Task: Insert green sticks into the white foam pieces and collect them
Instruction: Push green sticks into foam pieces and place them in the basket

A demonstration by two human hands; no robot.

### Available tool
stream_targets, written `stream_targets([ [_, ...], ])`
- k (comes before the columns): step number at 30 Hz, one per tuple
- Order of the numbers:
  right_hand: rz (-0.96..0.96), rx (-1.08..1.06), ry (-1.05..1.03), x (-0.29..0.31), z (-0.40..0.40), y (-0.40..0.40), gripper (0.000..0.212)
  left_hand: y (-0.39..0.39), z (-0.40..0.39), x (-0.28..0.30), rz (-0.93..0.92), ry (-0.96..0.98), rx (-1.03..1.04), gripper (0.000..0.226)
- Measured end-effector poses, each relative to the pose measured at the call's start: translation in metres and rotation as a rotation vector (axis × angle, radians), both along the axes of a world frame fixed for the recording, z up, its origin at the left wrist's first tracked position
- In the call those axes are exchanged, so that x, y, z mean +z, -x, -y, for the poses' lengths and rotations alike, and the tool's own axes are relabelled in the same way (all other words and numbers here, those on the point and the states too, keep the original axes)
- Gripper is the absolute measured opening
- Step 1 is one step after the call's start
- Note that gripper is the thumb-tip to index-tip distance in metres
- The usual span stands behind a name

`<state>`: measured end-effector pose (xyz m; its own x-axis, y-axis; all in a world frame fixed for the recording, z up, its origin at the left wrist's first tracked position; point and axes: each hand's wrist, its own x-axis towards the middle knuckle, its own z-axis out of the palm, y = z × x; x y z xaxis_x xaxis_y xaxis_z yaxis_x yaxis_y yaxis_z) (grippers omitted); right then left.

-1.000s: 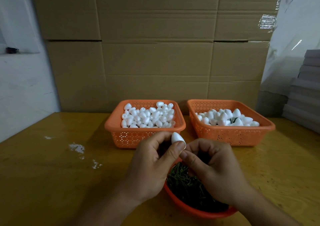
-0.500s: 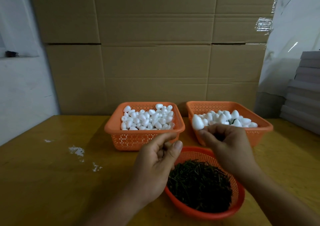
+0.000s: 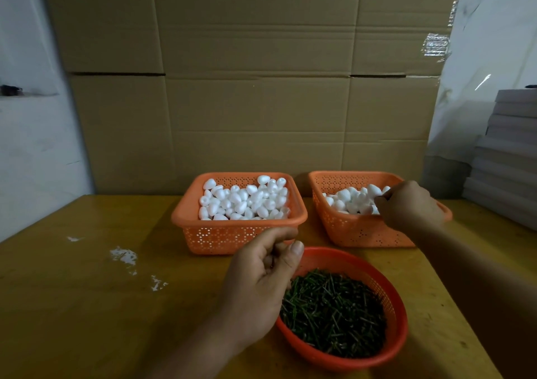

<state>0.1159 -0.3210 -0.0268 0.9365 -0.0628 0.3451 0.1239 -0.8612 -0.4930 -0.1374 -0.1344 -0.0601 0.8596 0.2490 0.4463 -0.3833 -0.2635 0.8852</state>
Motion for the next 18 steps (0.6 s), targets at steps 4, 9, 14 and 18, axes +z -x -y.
stream_targets([
  [4,-0.035,-0.043,0.106,0.002,-0.007,-0.009,0.019,0.000,0.000,0.000,-0.004,0.005,-0.015,0.035],
  [9,-0.084,-0.026,0.148,0.007,-0.011,-0.012,0.030,-0.001,-0.002,-0.001,-0.007,-0.029,0.001,0.023],
  [14,-0.093,-0.016,0.163,0.010,-0.011,-0.010,0.031,-0.001,-0.002,-0.001,0.020,-0.104,-0.014,0.010],
  [18,-0.047,-0.014,0.125,0.012,-0.006,-0.001,0.022,-0.002,-0.002,-0.001,0.034,-0.141,-0.017,0.018],
])
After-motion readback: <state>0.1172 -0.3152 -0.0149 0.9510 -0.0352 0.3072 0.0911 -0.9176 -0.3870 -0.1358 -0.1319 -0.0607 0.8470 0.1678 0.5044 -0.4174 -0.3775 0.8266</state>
